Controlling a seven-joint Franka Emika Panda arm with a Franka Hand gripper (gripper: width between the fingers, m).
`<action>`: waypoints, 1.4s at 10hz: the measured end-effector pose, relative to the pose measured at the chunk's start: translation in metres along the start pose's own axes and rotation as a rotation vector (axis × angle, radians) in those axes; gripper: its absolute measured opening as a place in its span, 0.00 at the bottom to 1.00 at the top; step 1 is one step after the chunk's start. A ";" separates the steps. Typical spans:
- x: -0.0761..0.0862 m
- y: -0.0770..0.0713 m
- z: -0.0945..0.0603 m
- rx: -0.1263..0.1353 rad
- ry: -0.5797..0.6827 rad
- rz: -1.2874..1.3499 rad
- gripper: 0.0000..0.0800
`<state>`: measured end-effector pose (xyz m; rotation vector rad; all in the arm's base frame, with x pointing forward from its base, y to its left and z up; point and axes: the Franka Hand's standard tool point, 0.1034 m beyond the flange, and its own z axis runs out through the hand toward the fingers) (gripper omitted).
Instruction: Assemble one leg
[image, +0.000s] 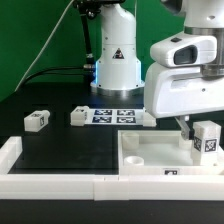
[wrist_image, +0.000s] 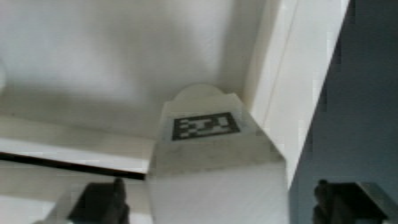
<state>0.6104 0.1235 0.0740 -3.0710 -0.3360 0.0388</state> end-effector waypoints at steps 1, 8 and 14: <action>0.000 0.001 0.000 0.000 0.000 0.026 0.36; 0.000 0.005 0.000 0.012 0.005 0.723 0.37; 0.000 0.005 -0.001 0.026 0.014 1.464 0.37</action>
Offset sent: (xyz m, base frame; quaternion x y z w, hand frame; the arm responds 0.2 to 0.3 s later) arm 0.0000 0.0000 0.0000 0.0000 0.0000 0.0899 0.9960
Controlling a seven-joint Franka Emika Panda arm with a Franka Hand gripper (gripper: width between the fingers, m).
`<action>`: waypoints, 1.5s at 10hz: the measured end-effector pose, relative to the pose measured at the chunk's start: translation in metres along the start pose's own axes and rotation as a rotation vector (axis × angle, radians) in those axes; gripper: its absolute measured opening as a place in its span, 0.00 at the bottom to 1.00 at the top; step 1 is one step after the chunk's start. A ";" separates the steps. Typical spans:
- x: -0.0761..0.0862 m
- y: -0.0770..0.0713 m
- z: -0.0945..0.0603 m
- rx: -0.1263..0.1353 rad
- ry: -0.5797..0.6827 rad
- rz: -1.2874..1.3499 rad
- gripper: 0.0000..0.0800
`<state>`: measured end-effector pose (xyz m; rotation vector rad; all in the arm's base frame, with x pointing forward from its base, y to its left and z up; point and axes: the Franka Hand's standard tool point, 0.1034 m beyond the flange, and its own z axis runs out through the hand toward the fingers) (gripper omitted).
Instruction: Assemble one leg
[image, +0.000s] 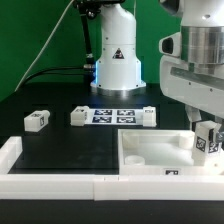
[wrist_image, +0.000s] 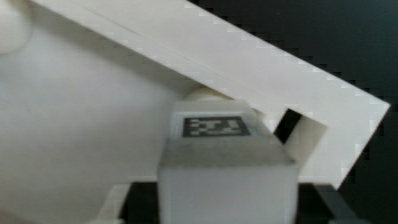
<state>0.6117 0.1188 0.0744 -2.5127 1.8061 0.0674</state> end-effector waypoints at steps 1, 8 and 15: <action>0.000 0.000 0.000 0.001 0.001 0.075 0.37; -0.007 -0.001 0.001 -0.001 -0.002 -0.417 0.81; -0.008 -0.001 0.002 -0.008 0.005 -1.189 0.81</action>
Offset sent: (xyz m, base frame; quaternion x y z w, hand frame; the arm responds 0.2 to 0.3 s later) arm 0.0000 0.0000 0.0000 0.0000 0.0000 0.0000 1.0000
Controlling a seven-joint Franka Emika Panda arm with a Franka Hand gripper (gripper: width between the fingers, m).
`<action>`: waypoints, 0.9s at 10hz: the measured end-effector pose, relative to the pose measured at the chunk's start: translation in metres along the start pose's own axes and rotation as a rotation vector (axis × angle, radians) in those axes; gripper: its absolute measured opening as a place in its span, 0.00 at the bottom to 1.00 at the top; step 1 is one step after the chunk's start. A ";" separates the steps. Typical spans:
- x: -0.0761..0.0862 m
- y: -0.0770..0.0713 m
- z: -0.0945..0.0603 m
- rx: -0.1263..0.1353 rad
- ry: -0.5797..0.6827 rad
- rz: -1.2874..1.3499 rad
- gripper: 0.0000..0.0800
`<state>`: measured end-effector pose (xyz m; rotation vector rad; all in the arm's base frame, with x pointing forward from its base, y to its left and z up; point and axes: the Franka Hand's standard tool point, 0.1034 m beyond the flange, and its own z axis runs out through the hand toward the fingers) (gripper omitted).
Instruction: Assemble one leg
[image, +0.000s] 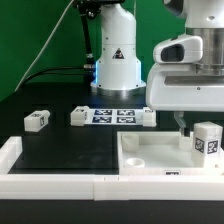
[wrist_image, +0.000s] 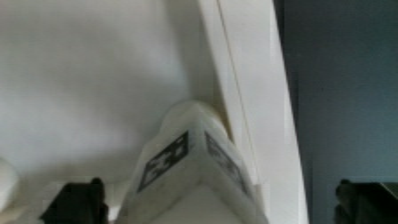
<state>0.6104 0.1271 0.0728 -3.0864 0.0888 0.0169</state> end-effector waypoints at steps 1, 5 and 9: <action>0.000 0.002 0.001 -0.003 -0.001 -0.126 0.81; 0.001 0.008 0.001 -0.011 -0.002 -0.378 0.79; 0.001 0.009 0.001 -0.010 -0.002 -0.356 0.36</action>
Offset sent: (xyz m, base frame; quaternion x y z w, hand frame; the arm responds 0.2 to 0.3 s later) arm 0.0000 0.0000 0.0000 0.0000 0.0000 -0.1790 0.9838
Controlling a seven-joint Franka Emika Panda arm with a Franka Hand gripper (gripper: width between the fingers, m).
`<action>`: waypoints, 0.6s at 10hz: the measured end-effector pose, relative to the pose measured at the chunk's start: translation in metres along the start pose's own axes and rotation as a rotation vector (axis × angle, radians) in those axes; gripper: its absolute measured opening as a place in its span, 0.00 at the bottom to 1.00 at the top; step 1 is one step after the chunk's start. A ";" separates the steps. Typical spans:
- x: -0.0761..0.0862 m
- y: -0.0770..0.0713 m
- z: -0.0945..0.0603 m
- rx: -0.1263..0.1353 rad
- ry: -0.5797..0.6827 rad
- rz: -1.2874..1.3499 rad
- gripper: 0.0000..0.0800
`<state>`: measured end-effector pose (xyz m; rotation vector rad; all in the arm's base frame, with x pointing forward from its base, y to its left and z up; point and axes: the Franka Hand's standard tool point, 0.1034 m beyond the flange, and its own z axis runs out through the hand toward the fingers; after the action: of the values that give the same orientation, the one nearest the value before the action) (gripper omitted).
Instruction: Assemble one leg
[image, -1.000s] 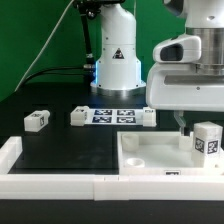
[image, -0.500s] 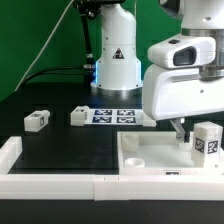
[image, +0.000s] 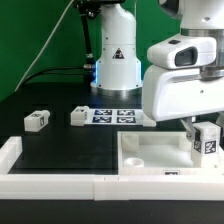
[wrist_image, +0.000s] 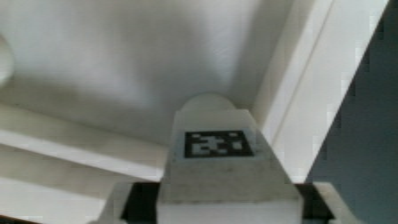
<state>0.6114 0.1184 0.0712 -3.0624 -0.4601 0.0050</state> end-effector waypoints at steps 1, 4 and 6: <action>0.000 0.000 0.000 0.000 0.000 0.028 0.36; 0.001 0.001 0.000 0.005 0.015 0.238 0.36; 0.001 0.001 0.000 0.010 0.027 0.473 0.36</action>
Offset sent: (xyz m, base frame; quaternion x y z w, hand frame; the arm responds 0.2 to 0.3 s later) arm -0.0032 -0.0065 0.0001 0.0039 0.0234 0.2264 0.9737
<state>0.6125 0.1180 0.0711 -3.0726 0.2706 -0.0179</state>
